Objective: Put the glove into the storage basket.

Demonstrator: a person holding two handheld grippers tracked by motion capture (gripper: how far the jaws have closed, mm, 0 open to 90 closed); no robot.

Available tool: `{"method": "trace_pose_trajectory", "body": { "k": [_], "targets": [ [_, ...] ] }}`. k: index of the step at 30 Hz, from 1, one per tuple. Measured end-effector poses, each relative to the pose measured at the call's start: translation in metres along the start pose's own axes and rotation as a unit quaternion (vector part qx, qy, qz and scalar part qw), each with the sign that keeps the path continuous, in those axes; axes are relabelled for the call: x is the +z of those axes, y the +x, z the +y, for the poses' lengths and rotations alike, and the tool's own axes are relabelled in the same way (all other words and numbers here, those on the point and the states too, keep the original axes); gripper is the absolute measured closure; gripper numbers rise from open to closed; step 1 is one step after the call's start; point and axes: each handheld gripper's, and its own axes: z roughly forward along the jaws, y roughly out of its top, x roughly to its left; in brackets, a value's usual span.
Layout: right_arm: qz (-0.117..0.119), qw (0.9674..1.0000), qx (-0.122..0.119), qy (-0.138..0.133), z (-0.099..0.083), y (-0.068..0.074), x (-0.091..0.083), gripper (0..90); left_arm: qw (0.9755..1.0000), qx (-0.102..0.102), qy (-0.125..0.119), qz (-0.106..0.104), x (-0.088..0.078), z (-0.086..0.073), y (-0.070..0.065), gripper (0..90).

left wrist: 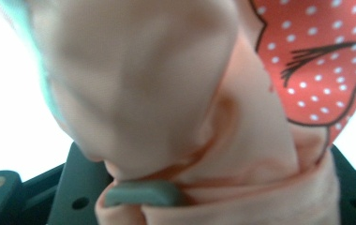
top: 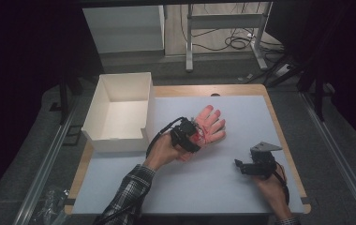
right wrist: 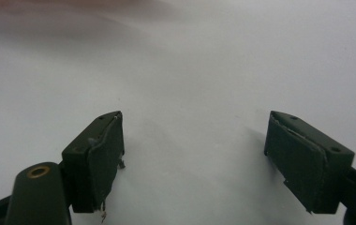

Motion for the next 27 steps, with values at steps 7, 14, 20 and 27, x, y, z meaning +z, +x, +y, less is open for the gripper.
{"method": "trace_pose_trajectory", "body": {
  "k": [7, 14, 20, 27],
  "targets": [
    [0.0, 1.0, 0.0, -0.001, 0.0, 0.0, 0.0, 20.4, 0.9997, -0.012, -0.007, 0.017, -0.025, 0.012, 0.006, 45.2],
    [0.0, 1.0, 0.0, -0.001, 0.0, 0.0, 0.0, 20.3, 0.9986, -0.039, -0.013, 0.034, -0.049, 0.023, 0.016, 45.2],
    [0.0, 1.0, -0.001, -0.001, 0.0, 0.0, 0.0, 20.3, 0.997, -0.059, -0.017, 0.047, -0.069, 0.03, 0.028, 45.0],
    [0.0, 1.0, -0.001, 0.0, 0.0, 0.0, 0.0, 20.3, 0.9934, -0.078, -0.022, 0.082, -0.1, 0.034, 0.044, 44.8]
  ]
}}
